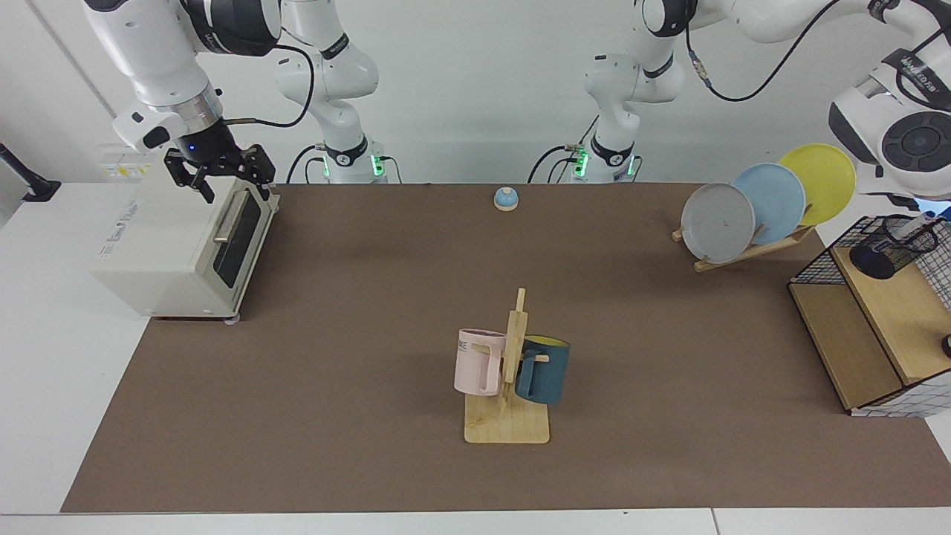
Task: Put markers into pen holder
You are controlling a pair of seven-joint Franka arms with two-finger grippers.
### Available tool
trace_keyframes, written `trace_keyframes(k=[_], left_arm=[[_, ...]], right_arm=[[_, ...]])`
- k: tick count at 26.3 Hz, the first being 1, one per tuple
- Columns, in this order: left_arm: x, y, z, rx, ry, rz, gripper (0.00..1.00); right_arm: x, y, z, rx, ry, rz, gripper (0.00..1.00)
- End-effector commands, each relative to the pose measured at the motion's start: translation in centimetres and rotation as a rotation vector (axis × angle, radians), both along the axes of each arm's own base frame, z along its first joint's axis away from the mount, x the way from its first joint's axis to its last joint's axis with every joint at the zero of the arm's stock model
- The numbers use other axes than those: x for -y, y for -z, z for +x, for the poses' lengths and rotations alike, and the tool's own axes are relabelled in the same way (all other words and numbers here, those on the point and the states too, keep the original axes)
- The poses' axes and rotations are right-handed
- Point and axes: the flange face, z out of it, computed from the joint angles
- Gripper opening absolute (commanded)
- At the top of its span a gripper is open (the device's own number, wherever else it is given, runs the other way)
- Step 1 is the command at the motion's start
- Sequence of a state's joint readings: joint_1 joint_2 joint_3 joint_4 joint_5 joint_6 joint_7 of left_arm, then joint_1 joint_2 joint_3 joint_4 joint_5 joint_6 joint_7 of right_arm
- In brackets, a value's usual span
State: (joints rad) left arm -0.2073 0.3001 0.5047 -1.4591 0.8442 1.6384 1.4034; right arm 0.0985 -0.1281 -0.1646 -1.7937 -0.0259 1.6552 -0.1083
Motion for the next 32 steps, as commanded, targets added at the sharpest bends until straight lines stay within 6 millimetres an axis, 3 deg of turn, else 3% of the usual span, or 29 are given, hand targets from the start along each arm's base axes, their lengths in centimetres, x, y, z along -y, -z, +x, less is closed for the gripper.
trace_keyframes(k=[1, 9, 15, 20, 24, 28, 32], left_arm=[[-0.1, -0.4, 0.2, 0.018, -0.029, -0.001, 1.0], [2.2, 1.1, 0.4, 0.202, -0.147, -0.247, 1.0], [8.4, 2.5, 2.7, 0.446, -0.291, -0.426, 1.0], [14.1, 3.2, 3.8, 0.548, -0.373, -0.614, 1.0], [20.4, 3.3, 5.7, 0.656, -0.33, -0.715, 1.0], [24.0, 3.2, 5.8, 0.676, -0.401, -0.8, 1.0], [25.5, 3.0, 4.6, 0.702, -0.629, -0.763, 1.0]], right_arm=[[-0.4, -0.3, 0.3, -0.013, 0.011, -0.014, 1.0], [-0.5, -1.2, 0.3, 0.011, 0.002, -0.019, 1.0], [-0.5, -1.4, 0.7, 0.045, 0.001, -0.015, 1.0], [-0.6, -1.0, 0.8, 0.022, -0.001, -0.018, 1.0], [-0.9, -1.6, 0.9, 0.03, 0.0, -0.013, 1.0], [-1.0, -1.5, 1.0, 0.035, -0.001, -0.01, 1.0], [-1.2, -1.0, 1.5, 0.038, -0.005, -0.012, 1.0]])
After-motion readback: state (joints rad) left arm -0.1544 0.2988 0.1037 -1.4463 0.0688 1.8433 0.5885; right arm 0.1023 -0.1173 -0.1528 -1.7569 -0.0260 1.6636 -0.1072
